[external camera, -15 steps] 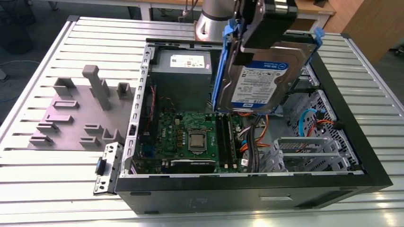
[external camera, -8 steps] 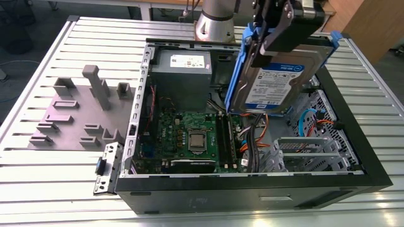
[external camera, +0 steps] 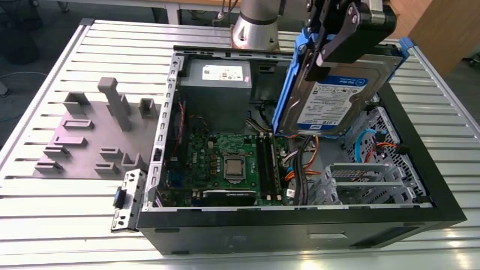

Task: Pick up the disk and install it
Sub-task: 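Insert the disk into the insertion slot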

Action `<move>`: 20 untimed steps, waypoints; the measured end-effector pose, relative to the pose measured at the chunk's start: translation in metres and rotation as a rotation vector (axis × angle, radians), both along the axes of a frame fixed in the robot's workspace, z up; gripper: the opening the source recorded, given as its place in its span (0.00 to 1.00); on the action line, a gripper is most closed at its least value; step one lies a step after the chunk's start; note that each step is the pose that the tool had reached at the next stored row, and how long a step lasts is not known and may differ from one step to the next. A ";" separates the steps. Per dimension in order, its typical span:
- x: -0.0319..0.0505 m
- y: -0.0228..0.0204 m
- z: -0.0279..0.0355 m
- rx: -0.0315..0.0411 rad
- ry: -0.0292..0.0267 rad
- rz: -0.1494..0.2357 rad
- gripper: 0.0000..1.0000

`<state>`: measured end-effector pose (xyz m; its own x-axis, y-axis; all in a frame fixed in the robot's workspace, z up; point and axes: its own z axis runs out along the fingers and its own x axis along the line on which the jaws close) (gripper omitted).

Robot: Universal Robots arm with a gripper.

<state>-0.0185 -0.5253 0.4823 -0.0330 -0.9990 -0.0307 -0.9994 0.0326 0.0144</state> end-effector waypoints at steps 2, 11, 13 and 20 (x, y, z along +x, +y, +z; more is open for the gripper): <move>0.0002 -0.0010 -0.0003 -0.0003 0.0001 0.000 0.36; 0.0122 -0.0190 -0.0058 0.0001 -0.0001 0.000 0.36; 0.0193 -0.0204 -0.0071 -0.0003 0.0000 0.000 0.36; 0.0329 -0.0347 -0.0139 -0.0002 0.0000 0.000 0.36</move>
